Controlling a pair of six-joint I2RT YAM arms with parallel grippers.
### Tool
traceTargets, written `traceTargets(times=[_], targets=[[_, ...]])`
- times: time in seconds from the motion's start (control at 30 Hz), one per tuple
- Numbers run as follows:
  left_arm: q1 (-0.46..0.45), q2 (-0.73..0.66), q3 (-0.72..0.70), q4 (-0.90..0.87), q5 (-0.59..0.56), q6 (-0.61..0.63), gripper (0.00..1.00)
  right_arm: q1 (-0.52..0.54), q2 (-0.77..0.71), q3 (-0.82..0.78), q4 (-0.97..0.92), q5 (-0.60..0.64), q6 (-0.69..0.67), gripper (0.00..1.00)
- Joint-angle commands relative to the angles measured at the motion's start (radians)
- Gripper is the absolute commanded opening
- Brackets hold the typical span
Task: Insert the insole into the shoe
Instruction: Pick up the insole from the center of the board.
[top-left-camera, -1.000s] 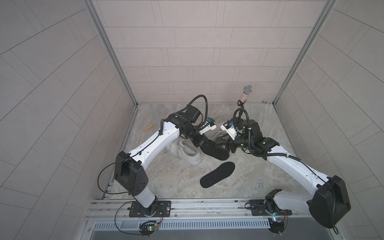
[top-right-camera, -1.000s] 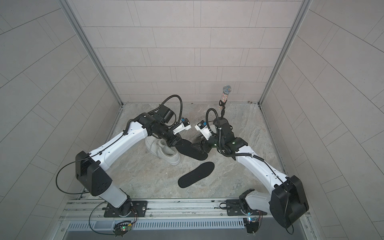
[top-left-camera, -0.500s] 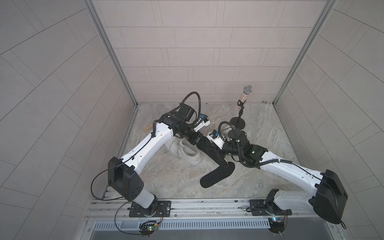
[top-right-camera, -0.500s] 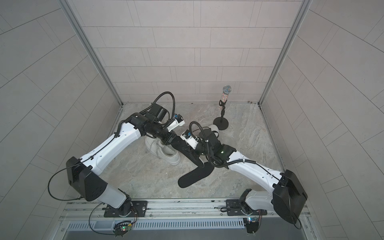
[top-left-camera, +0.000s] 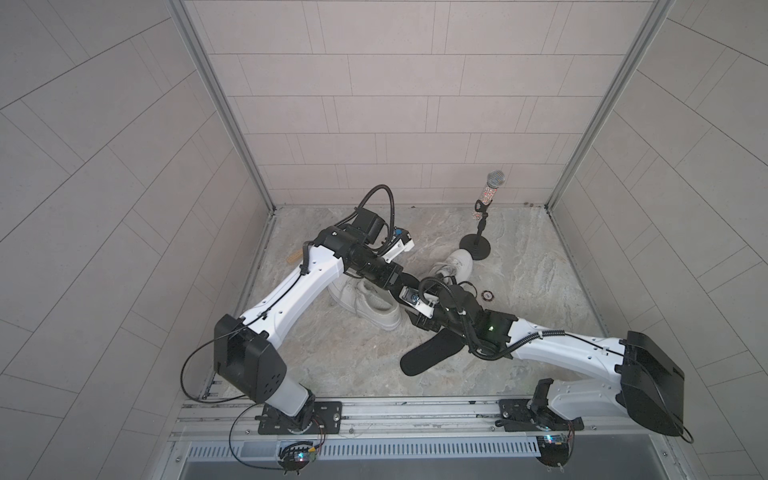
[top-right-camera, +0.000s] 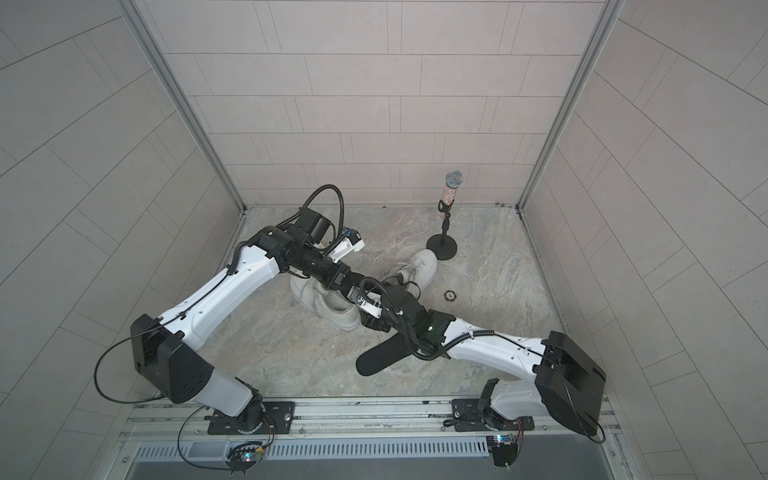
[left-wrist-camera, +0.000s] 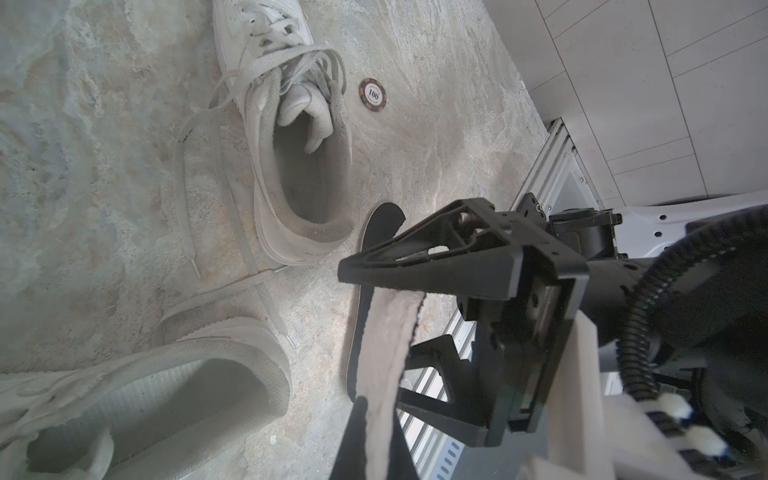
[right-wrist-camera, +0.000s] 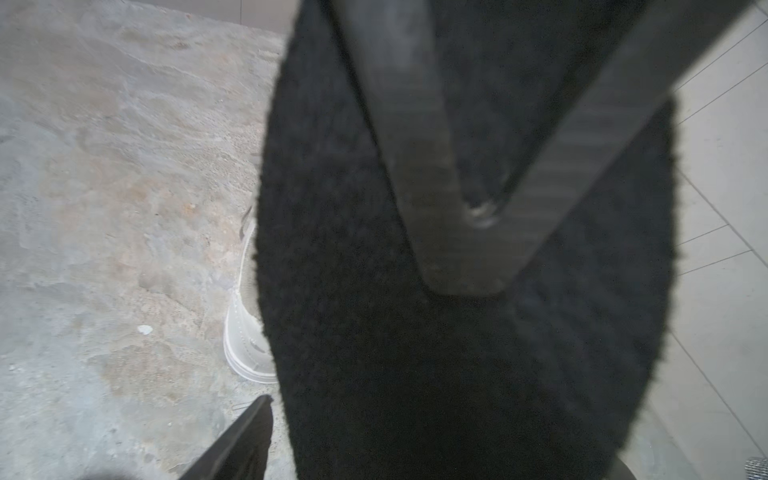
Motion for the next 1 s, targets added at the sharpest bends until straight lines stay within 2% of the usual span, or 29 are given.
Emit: traceTargets(times=[0.0, 0.17, 0.23, 0.57, 0.7, 0.77, 0.97], targets=[[0.009, -0.019, -0.012, 0.005, 0.044, -0.018, 0.0, 0.016, 0.024, -0.017, 0.135, 0.088, -0.076, 0.77], [0.03, -0.01, -0.024, 0.014, 0.073, -0.044, 0.0, 0.041, 0.062, -0.033, 0.269, 0.167, -0.132, 0.77], [0.034, -0.007, -0.029, 0.013, 0.069, -0.045, 0.0, 0.044, 0.068, -0.039, 0.297, 0.179, -0.14, 0.73], [0.058, -0.022, -0.053, 0.057, 0.023, -0.053, 0.0, 0.024, -0.011, -0.062, 0.201, 0.085, -0.028, 0.34], [0.06, -0.033, -0.056, 0.093, 0.016, -0.074, 0.12, -0.011, -0.031, -0.074, 0.182, 0.013, 0.054, 0.29], [0.063, -0.039, -0.052, 0.103, 0.002, -0.086, 0.25, -0.026, -0.028, -0.071, 0.171, -0.014, 0.084, 0.27], [0.101, -0.076, -0.055, 0.148, 0.0, -0.128, 0.44, -0.052, 0.016, -0.037, 0.114, -0.042, 0.151, 0.26]])
